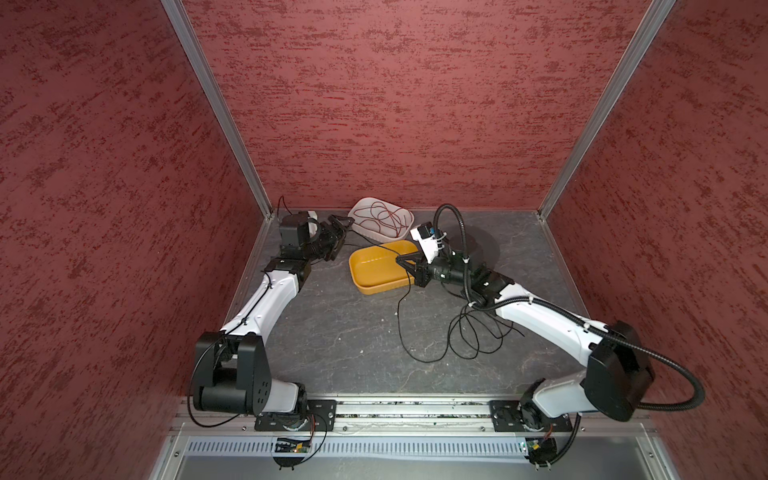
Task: Wrap the cables
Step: 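Raise the cable with the right gripper while the left gripper draws back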
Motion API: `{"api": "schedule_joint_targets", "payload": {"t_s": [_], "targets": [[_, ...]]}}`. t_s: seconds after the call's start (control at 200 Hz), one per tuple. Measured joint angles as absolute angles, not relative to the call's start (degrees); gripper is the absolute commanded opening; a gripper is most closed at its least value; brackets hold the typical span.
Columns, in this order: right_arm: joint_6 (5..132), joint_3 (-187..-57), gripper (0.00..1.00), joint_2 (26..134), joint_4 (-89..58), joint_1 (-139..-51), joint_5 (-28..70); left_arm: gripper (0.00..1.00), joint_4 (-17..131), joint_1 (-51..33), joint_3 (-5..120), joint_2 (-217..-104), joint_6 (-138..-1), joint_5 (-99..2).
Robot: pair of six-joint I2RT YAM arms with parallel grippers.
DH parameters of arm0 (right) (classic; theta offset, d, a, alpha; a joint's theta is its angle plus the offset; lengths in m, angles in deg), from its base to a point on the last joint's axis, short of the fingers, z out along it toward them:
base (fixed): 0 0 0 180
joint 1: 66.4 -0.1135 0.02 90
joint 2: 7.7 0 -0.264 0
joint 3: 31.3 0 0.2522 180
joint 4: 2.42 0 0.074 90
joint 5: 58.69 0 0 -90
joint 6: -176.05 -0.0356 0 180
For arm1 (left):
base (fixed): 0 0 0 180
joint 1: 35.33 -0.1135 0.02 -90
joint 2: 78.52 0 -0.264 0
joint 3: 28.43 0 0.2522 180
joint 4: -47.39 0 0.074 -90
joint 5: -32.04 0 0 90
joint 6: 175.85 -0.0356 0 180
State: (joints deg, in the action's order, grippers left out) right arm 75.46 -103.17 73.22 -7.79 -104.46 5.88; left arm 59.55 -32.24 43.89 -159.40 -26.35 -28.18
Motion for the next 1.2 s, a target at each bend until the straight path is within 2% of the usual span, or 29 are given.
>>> {"api": "schedule_joint_targets", "payload": {"t_s": [0.1, 0.261, 0.491, 0.681, 0.892, 1.197], "targets": [[77.12, -100.61, 0.00, 71.12, -7.55, -104.46, 4.97, 0.83, 58.89, -32.92, 43.89, -159.40, -26.39, -27.78], [77.23, -100.30, 0.00, 72.54, -7.10, -104.46, 6.56, 1.00, 58.15, -33.13, 43.81, -159.53, -26.76, -25.51], [74.06, -110.60, 0.00, 81.83, -10.11, -104.46, 17.01, 0.99, 61.41, -33.83, 37.71, -154.18, -26.74, -23.85], [71.07, -114.44, 0.00, 83.10, -9.61, -104.44, 22.54, 0.99, 63.22, -33.70, 35.15, -146.31, -24.97, -21.86], [68.57, -114.75, 0.00, 83.63, -3.38, -104.57, 21.49, 0.99, 59.24, -33.42, 33.29, -144.06, -18.00, -20.57], [69.41, -111.54, 0.00, 84.19, 5.63, -106.73, 14.36, 0.99, 48.47, -32.39, 33.16, -153.48, -8.79, -20.13]]}}
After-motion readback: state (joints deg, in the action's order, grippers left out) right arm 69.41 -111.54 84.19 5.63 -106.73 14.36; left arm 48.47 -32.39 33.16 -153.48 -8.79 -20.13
